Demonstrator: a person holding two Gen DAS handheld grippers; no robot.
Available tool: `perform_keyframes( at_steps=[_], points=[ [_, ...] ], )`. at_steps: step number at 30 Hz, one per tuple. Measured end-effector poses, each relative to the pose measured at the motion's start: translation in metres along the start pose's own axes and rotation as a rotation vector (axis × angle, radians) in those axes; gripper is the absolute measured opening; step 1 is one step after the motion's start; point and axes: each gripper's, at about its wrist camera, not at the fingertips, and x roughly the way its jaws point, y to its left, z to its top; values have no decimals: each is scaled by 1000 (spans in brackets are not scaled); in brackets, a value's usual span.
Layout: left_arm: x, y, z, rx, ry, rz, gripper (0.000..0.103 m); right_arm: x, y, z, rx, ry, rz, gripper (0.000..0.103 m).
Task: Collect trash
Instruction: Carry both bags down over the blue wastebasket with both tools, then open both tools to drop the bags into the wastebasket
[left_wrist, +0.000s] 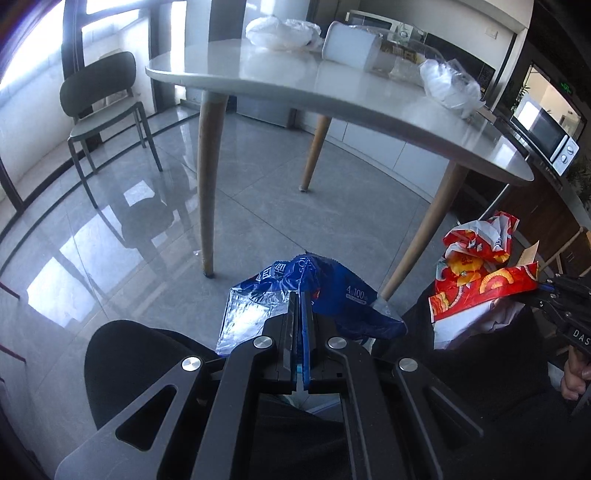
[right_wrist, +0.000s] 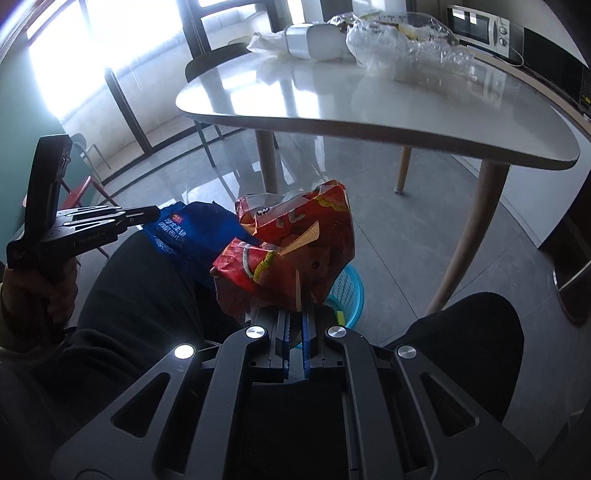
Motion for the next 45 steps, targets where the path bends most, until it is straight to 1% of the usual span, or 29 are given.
perform_keyframes(
  at_steps=[8, 11, 16, 18, 20, 25, 29, 34, 41, 42, 45],
  points=[
    [40, 6, 0, -38, 63, -2, 0, 53, -20, 2, 67, 76, -39, 4],
    [53, 7, 2, -50, 83, -1, 0, 71, -24, 3, 71, 103, -50, 4],
    [74, 3, 7, -59, 114, 1, 0, 100, -34, 8, 105, 161, -48, 4],
    [84, 7, 8, -80, 138, 2, 0, 111, -36, 10, 114, 179, -61, 4],
    [96, 11, 10, -114, 168, 8, 0, 122, -40, 11, 143, 204, -56, 4],
    [115, 10, 15, -134, 203, 19, 0, 152, -45, 13, 182, 255, -46, 4],
    [129, 9, 20, -131, 226, 31, 1, 180, -49, 14, 206, 305, -40, 4],
    [155, 7, 20, -128, 288, 43, 1, 211, -51, 15, 232, 355, -36, 4],
    [183, 10, 24, -124, 323, 50, 1, 251, -55, 15, 235, 413, -50, 4],
    [188, 9, 24, -115, 329, 51, 1, 256, -57, 14, 241, 427, -48, 4],
    [206, 2, 23, -48, 362, 56, 1, 275, -61, 14, 255, 466, -29, 4]
  ],
)
